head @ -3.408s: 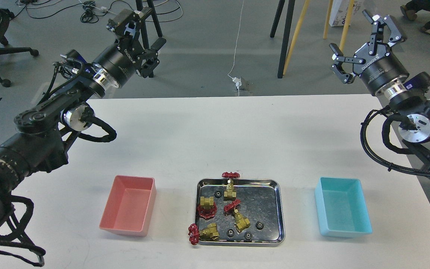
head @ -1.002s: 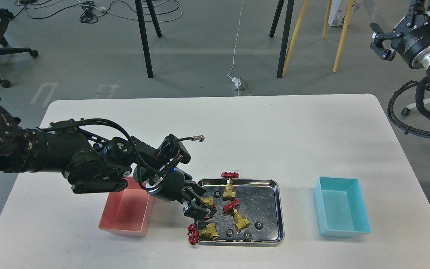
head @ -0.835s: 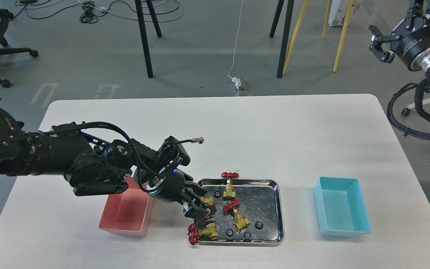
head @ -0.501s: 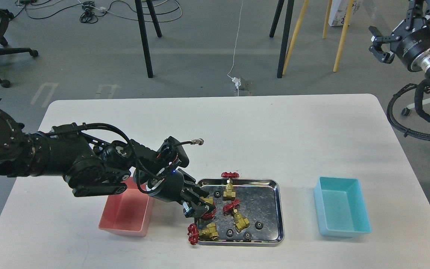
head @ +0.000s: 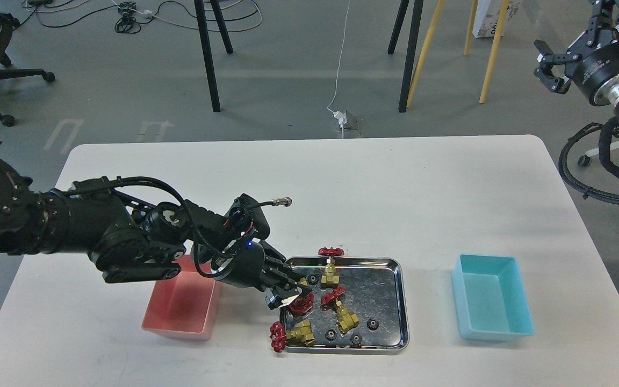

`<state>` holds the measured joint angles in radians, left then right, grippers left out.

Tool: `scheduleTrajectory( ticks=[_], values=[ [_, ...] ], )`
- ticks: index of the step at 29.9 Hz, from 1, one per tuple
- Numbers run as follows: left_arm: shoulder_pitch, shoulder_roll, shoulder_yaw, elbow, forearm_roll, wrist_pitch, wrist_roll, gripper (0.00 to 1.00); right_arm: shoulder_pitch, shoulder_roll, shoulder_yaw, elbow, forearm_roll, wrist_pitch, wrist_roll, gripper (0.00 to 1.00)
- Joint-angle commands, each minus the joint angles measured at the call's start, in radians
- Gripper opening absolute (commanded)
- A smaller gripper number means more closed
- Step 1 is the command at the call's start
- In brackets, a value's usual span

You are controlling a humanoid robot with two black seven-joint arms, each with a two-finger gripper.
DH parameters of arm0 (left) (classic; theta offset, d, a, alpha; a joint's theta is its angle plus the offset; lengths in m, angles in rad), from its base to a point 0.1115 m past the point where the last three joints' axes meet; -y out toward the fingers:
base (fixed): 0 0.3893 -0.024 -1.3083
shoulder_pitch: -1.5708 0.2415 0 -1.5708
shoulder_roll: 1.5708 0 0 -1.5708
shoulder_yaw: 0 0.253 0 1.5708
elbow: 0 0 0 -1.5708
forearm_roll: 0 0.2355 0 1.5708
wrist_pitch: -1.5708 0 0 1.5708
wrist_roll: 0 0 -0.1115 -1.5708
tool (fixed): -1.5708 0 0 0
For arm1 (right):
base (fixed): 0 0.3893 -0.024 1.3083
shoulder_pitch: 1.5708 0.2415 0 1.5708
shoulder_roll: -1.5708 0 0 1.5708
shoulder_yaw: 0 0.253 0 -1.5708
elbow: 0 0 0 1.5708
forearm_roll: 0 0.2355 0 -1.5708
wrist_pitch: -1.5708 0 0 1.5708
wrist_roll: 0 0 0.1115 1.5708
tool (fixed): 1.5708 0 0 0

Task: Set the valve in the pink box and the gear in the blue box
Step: 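Lift the valve with the left gripper and lower it into the pink box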

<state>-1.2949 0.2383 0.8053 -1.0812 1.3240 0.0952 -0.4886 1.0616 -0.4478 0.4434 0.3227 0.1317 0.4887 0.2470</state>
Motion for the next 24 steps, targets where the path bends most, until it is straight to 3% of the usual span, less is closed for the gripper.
scheduleTrajectory(
  ticks=[1, 10, 17, 24],
  values=[
    [-0.007, 0.027, -0.014, -0.008, 0.001, 0.009, 0.0, 0.19, 0.0, 0.001, 0.001, 0.001, 0.0, 0.0, 0.0, 0.99],
    [-0.037, 0.153, -0.09, -0.066, 0.008, 0.004, 0.0, 0.19, 0.034, 0.031, 0.13, -0.001, 0.003, 0.0, 0.003, 0.99],
    [-0.17, 0.383, -0.101, -0.29, 0.011, 0.004, 0.0, 0.19, 0.123, 0.155, 0.173, -0.001, 0.003, 0.0, 0.002, 0.99],
    [-0.27, 0.61, -0.094, -0.445, 0.085, -0.034, 0.0, 0.2, 0.127, 0.196, 0.17, -0.001, 0.002, 0.0, 0.002, 0.99]
  ],
)
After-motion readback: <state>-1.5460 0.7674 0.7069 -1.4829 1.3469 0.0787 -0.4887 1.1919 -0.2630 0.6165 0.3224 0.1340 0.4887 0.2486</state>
